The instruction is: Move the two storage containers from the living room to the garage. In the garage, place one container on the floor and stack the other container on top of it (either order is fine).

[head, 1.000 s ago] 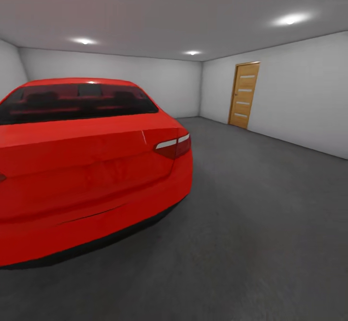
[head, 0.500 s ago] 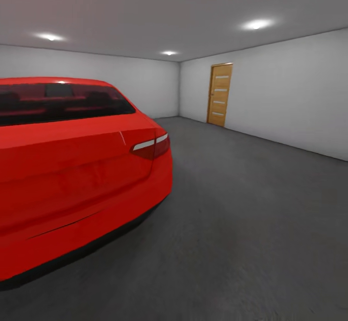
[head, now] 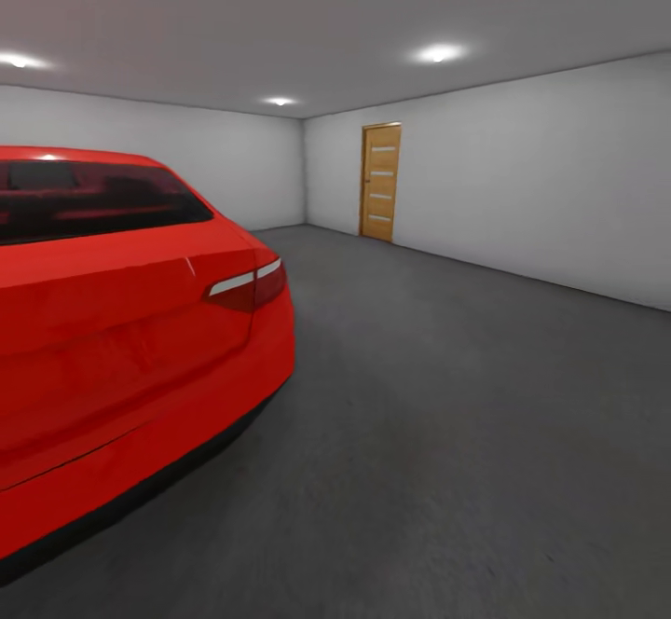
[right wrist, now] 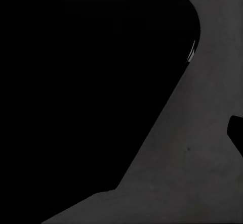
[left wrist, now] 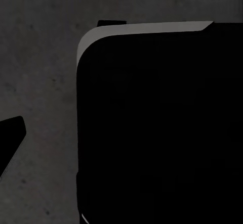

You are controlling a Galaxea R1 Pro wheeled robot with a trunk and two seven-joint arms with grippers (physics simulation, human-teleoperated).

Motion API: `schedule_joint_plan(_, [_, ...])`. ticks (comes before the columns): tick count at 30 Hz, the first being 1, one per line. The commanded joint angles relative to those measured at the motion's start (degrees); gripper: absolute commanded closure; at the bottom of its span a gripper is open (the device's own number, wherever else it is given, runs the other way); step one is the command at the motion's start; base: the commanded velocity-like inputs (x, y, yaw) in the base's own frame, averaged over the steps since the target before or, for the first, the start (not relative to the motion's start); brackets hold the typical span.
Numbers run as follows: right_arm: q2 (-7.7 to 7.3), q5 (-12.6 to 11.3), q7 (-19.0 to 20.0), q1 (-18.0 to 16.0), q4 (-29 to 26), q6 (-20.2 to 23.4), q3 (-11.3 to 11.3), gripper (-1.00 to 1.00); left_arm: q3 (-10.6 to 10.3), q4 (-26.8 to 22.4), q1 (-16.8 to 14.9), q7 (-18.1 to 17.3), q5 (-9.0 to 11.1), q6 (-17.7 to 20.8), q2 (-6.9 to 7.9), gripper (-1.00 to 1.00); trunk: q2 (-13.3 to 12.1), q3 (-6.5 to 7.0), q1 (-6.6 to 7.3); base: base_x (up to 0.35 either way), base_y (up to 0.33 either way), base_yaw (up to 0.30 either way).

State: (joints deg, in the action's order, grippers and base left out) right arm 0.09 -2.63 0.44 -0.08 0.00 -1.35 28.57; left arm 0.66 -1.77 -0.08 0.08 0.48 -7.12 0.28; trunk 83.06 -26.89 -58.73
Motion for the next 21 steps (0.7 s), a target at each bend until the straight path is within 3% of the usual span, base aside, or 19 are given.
schedule_joint_plan(1, [0.00,-0.3,0.1,0.0,0.0,-0.1,0.3,-1.00,0.0,0.0,0.0,0.0,0.0,-0.2,0.00,-1.00,0.0,-0.04,0.00,0.000,0.000,-0.288])
schedule_joint_plan(21, [0.00,-0.3,0.2,0.0,0.0,-0.1,0.3,-1.00,0.0,0.0,0.0,0.0,0.0,-0.2,-0.02,-1.00,0.0,-0.04,0.00,0.000,0.000,-0.288])
